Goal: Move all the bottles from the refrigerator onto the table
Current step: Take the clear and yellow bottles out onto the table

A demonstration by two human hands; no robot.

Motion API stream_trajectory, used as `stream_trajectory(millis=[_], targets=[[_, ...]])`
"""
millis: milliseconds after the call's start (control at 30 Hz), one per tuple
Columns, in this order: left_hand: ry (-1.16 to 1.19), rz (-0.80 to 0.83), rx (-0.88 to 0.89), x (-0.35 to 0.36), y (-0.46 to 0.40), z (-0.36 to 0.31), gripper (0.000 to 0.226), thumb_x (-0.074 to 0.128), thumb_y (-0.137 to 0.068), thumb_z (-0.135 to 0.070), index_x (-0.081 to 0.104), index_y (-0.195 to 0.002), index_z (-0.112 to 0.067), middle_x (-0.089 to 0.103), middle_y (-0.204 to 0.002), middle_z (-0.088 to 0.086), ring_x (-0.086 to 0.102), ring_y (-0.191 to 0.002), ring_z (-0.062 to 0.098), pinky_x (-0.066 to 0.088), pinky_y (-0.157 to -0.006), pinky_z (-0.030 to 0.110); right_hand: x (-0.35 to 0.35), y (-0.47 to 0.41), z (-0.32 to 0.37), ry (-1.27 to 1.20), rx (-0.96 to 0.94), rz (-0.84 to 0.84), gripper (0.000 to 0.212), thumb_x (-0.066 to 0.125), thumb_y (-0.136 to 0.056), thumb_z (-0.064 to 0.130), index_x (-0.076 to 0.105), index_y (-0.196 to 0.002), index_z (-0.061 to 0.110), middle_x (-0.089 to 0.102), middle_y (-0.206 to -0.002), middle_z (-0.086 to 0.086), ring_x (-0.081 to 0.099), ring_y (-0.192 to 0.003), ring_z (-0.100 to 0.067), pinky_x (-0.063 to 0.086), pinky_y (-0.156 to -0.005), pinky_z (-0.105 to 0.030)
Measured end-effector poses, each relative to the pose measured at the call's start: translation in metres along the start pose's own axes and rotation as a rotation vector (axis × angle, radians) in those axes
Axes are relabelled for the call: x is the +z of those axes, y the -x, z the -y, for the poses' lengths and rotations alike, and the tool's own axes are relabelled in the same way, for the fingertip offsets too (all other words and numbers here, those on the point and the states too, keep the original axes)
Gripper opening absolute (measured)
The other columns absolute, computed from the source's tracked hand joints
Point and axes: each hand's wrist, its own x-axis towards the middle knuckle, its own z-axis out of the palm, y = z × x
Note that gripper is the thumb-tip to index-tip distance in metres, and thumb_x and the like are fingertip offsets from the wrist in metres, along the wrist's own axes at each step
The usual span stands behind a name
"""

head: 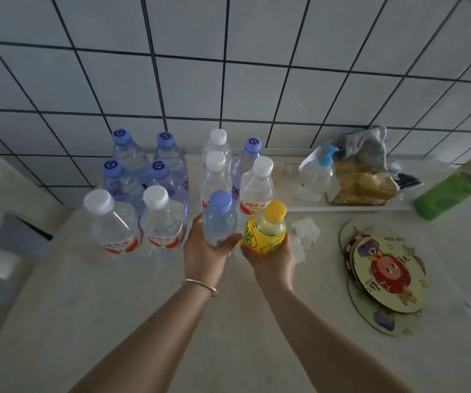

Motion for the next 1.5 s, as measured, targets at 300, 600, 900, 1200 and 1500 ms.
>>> stream_trajectory(millis=[300, 600, 900, 1200, 1500], targets=[[-0.065, 0.133, -0.166, -0.003, 0.003, -0.006, 0.056, 0.080, -0.068, -0.016, 0.052, -0.116, -0.013, 0.058, -0.094, -0.005, 0.059, -0.090, 0.017, 0.032, -0.060, 0.009, -0.005, 0.006, -0.007, 0.113, -0.049, 0.089, 0.059, 0.080, -0.068, 0.020, 0.050, -0.118, 0.020, 0.062, -0.100, 0.003, 0.057, -0.090, -0.019, 0.040, -0.072, -0.024], [-0.082, 0.146, -0.222, -0.025, 0.055, -0.027, 0.048, 0.077, -0.070, -0.013, 0.057, -0.113, -0.004, 0.061, -0.103, 0.006, 0.062, -0.100, 0.029, 0.039, -0.078, 0.026, -0.055, 0.047, 0.007, 0.323, -0.067, 0.161, 0.067, 0.068, -0.080, 0.024, 0.035, -0.138, 0.013, 0.045, -0.142, -0.005, 0.045, -0.128, -0.023, 0.037, -0.097, -0.027], [-0.099, 0.148, -0.205, -0.089, 0.172, -0.061, 0.053, 0.068, -0.081, -0.020, 0.048, -0.129, -0.011, 0.059, -0.123, 0.007, 0.050, -0.088, 0.013, 0.035, -0.080, 0.022, -0.122, 0.159, -0.002, 0.262, -0.089, 0.182, 0.059, 0.061, -0.085, 0.035, 0.038, -0.136, 0.018, 0.050, -0.137, -0.002, 0.051, -0.123, -0.021, 0.043, -0.100, -0.038], [-0.063, -0.003, -0.123, -0.169, 0.338, -0.065, 0.046, 0.068, -0.080, -0.018, 0.051, -0.123, -0.014, 0.060, -0.101, -0.002, 0.060, -0.088, 0.016, 0.035, -0.070, 0.014, -0.172, 0.301, -0.046, 0.218, -0.179, 0.276, 0.059, 0.062, -0.085, 0.039, 0.040, -0.134, 0.017, 0.052, -0.134, -0.005, 0.051, -0.122, -0.023, 0.039, -0.099, -0.033], [-0.061, 0.030, -0.019, -0.237, 0.449, -0.070, 0.045, 0.069, -0.081, -0.017, 0.051, -0.122, -0.012, 0.061, -0.102, 0.001, 0.058, -0.078, 0.013, 0.035, -0.071, 0.014, -0.222, 0.435, -0.070, 0.169, -0.216, 0.242, 0.060, 0.062, -0.085, 0.042, 0.038, -0.135, 0.019, 0.052, -0.131, -0.003, 0.051, -0.120, -0.019, 0.040, -0.095, -0.029]])
